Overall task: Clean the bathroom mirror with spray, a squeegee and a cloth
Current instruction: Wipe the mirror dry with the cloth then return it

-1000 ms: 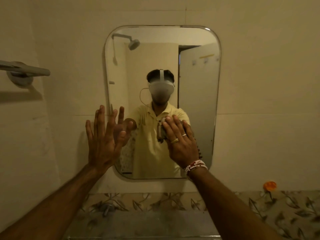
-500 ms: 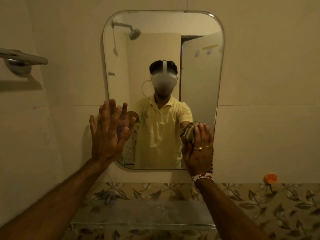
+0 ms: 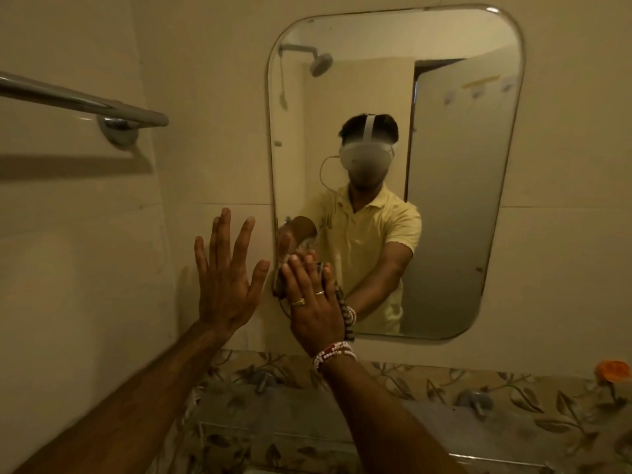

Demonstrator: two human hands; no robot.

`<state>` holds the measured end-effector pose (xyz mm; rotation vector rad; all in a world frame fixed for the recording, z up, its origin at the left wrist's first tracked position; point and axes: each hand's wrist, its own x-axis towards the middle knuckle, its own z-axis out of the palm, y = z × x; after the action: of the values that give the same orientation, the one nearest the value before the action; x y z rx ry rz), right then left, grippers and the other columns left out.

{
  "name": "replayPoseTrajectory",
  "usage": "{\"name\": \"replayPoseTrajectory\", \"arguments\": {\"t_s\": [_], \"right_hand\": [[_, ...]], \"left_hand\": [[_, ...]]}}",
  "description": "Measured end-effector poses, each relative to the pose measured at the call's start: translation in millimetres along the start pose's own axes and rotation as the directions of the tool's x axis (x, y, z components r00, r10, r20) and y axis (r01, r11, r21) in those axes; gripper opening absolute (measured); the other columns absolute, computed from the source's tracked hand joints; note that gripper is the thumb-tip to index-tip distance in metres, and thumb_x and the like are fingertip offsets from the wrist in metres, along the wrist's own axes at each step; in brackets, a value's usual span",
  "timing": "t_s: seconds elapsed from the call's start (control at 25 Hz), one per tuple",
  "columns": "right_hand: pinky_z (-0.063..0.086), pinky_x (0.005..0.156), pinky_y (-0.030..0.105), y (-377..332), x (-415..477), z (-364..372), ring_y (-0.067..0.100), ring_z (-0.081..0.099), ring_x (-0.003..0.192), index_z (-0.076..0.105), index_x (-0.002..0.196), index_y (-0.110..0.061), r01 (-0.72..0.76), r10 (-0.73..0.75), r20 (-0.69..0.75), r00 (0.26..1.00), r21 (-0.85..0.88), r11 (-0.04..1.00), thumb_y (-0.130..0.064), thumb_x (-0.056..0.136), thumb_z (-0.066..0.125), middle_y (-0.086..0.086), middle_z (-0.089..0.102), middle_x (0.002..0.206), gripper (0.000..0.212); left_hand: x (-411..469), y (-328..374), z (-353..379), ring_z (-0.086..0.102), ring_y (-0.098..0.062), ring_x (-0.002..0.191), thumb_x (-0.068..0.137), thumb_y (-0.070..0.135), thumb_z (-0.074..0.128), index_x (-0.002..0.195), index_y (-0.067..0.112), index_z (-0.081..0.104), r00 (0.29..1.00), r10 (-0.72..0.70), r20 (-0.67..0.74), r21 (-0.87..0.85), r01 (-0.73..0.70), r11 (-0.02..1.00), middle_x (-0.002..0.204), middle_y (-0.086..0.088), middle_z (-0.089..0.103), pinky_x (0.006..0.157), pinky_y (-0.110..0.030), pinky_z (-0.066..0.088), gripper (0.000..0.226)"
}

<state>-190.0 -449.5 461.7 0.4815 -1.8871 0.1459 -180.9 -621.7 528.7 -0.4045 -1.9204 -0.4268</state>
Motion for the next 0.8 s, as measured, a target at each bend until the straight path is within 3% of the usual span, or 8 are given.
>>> {"name": "replayPoseTrajectory", "arguments": {"t_s": [0.28,0.4,0.6,0.8], "right_hand": [[0.002,0.127,0.049,15,-33,7,0.026,0.009,0.156,0.015,0.160,-0.014,0.230,-0.225,0.134,0.965,-0.023,0.973,-0.013,0.105,0.022,0.006,0.009,0.169,0.056],[0.005,0.127,0.048,47,-57,-12,0.025,0.015,0.156,0.018,0.160,-0.016,0.215,-0.209,0.110,0.972,-0.043,0.976,-0.013,0.105,0.030,0.004,0.013,0.169,0.056],[0.014,0.125,0.053,126,-93,-72,0.027,0.021,0.154,0.021,0.159,-0.022,0.005,-0.004,0.016,1.000,-0.092,0.996,-0.014,0.097,0.054,0.002,0.022,0.167,0.071],[0.012,0.125,0.053,176,-91,-114,0.026,0.018,0.155,0.018,0.159,-0.029,-0.267,0.264,-0.097,0.960,-0.015,0.964,-0.026,0.096,0.051,0.002,0.025,0.165,0.071]], "left_hand": [[-7,9,13,0.006,-0.030,0.162,0.105,0.055,0.027,0.166,0.023,0.022,1.000,0.012,0.029,-0.014,-0.011,1.000,0.175,-0.014,0.005,0.127,-0.064,0.003,0.069],[-3,34,23,0.005,-0.029,0.163,0.107,0.060,0.021,0.166,0.022,0.022,0.999,0.044,0.029,-0.056,-0.043,0.997,0.175,-0.014,0.005,0.127,-0.062,0.002,0.070],[3,63,39,0.005,-0.029,0.162,0.106,0.054,0.027,0.166,0.021,0.019,0.998,0.057,0.011,-0.086,-0.056,0.995,0.175,-0.017,0.007,0.127,-0.064,0.004,0.070],[8,75,44,0.007,-0.033,0.162,0.104,0.049,0.032,0.165,0.017,0.021,0.999,0.048,-0.019,-0.093,-0.049,0.994,0.174,-0.018,0.008,0.124,-0.069,0.008,0.070]]}}
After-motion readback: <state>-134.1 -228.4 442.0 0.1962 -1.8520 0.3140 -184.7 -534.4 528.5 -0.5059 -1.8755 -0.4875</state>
